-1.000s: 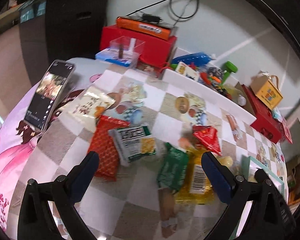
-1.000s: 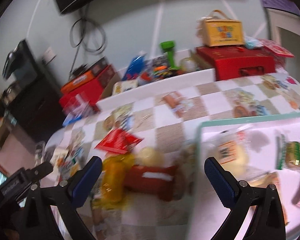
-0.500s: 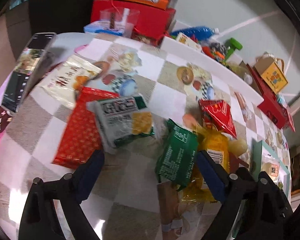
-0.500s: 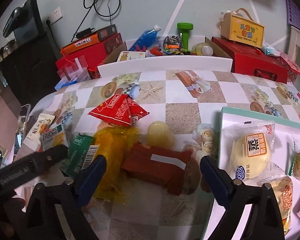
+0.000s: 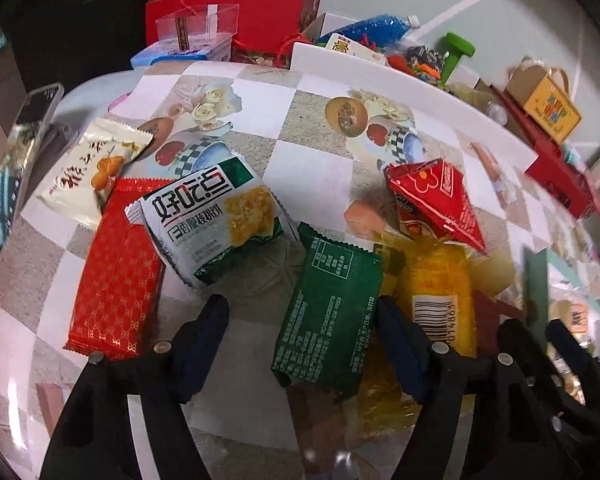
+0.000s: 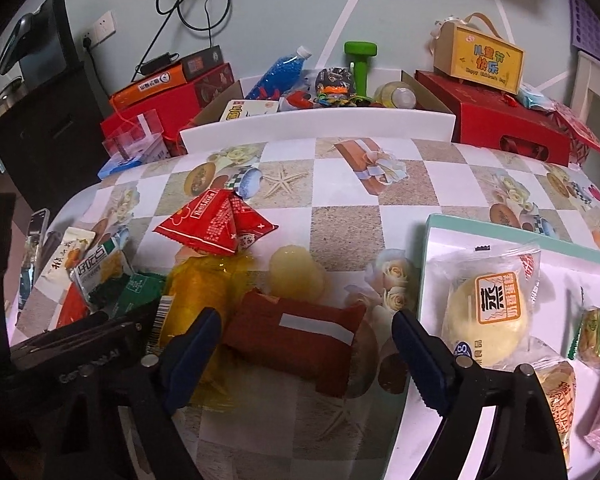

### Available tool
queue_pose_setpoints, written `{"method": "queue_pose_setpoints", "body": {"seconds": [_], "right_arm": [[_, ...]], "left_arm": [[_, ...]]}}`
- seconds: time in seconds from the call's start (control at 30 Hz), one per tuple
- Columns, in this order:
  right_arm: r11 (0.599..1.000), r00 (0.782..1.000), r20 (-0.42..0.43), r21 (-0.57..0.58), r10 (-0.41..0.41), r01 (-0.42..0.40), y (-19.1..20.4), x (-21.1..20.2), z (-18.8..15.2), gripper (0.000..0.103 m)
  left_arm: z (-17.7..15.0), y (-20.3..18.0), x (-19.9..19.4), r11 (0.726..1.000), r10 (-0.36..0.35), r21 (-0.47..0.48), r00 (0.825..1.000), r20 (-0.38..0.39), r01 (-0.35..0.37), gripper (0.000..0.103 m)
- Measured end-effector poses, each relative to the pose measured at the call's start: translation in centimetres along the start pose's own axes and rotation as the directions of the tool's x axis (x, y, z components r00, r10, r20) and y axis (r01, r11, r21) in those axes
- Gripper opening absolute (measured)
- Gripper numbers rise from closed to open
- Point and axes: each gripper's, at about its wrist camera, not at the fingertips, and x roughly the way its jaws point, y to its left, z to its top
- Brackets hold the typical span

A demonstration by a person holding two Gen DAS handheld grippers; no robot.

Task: Organize snacks
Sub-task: 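Grasp the yellow mesh bag with the right tool while the left tool grasps the green packet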

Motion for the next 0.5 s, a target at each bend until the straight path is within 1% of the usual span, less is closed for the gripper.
{"method": "queue_pose_setpoints", "body": {"seconds": [0.03,0.07,0.13,0.27,0.33,0.4,0.5], "right_arm": [[1.000,1.000,-0.002,0.001,-0.001,0.001,-0.1,0.1,0.0,0.089],[1.000,1.000,-0.003,0.003,-0.001,0.001,-0.1,0.1,0.0,0.089],[1.000,1.000,-0.003,0.006,0.002,-0.002,-0.2,0.0,0.0,0.089],[1.000,1.000,0.007,0.000,0.007,-0.007,-0.1,-0.3,-0.1,0.089],[1.000,1.000,0.013,-0.005,0.013,-0.013,0.2,-0.4,-0.1,0.089],[1.000,1.000,0.018,-0.013,0.024,-0.023,0.5,-0.5,-0.1,0.084],[0.998,0.998,0.026,-0.038,0.048,-0.047,1.4,-0.7,-0.1,0.081]], "left_arm": [[0.0,-0.3,0.0,1.000,0.008,0.009,1.000,0.001,-0.008,0.066],[0.0,-0.3,0.0,1.000,0.004,0.011,1.000,0.002,-0.004,0.063],[0.0,-0.3,-0.1,1.000,-0.014,0.011,1.000,0.002,0.014,0.052],[-0.2,-0.2,-0.2,1.000,-0.022,0.015,1.000,-0.002,0.022,0.047],[-0.4,0.2,-0.4,0.999,-0.031,-0.008,0.999,-0.005,0.031,0.046],[-0.6,1.0,-0.6,0.999,-0.031,-0.030,1.000,-0.003,0.031,0.045],[-0.9,2.4,-1.1,0.998,-0.016,-0.067,1.000,-0.004,0.016,0.045]]}}
